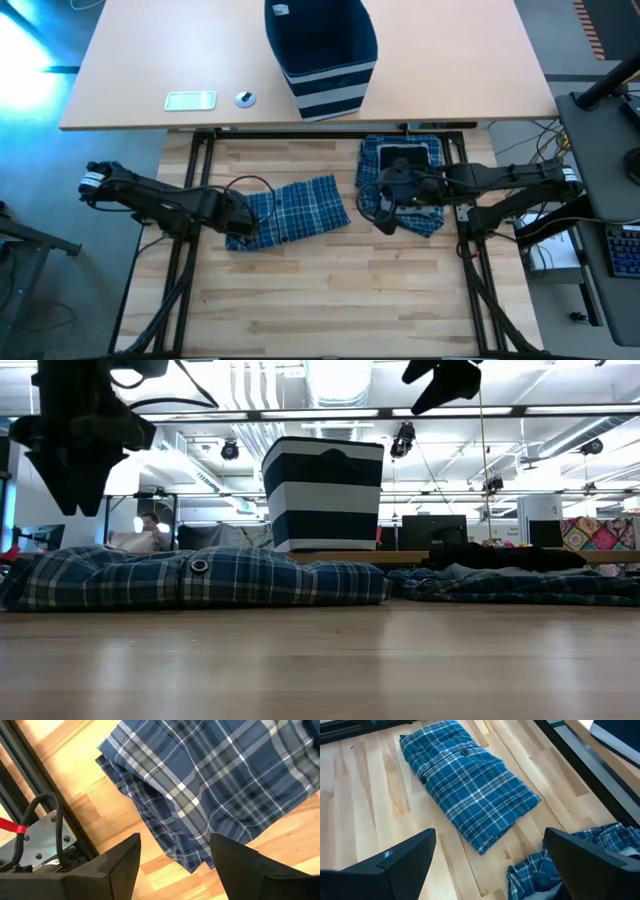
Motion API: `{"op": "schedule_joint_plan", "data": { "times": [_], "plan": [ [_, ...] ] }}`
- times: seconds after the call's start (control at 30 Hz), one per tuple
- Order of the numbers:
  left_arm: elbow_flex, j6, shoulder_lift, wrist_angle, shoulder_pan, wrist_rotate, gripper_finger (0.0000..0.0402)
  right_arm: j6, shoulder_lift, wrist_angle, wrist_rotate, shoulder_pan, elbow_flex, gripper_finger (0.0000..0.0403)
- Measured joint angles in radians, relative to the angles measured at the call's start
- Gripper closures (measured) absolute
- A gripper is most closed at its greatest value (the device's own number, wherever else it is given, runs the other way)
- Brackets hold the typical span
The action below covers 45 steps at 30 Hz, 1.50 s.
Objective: Fold Laundry from Bin
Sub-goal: Stack the blue patterned long sleeve on the black boxer short
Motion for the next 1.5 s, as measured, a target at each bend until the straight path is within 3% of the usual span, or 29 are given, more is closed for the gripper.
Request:
{"op": "schedule_joint_plan", "data": {
  "times": [0.37,0.63,0.8,1.2,1.23,1.37,1.5],
  "plan": [
    [-0.007,0.044,0.0,-0.004,0.002,-0.031,0.0186,0.0,0.0,-0.001,0.0,0.0,0.0,0.0032],
    [-0.007,0.074,0.0,0.001,0.003,-0.194,0.0189,0.0,0.001,-0.001,0.0,0.0,0.0,0.0032],
    [-0.008,0.139,-0.002,0.013,0.003,-0.208,0.0189,0.0,0.001,-0.001,0.0,0.0,0.0,0.0032],
    [-0.008,0.14,-0.086,0.022,-0.029,-0.185,0.0111,-0.002,0.002,-0.001,0.0,0.0,0.0,0.0032],
    [-0.008,0.135,-0.092,0.03,-0.043,-0.182,0.0106,-0.041,0.002,0.019,0.016,0.0,-0.006,0.0032],
    [-0.008,0.106,-0.099,0.091,-0.115,-0.179,0.0101,-0.614,0.014,0.241,0.199,-0.002,-0.038,0.0032],
    [-0.008,0.044,-0.086,0.103,-0.191,-0.212,0.0107,-0.952,0.037,0.433,0.142,-0.005,-0.04,0.0032]
  ]
}}
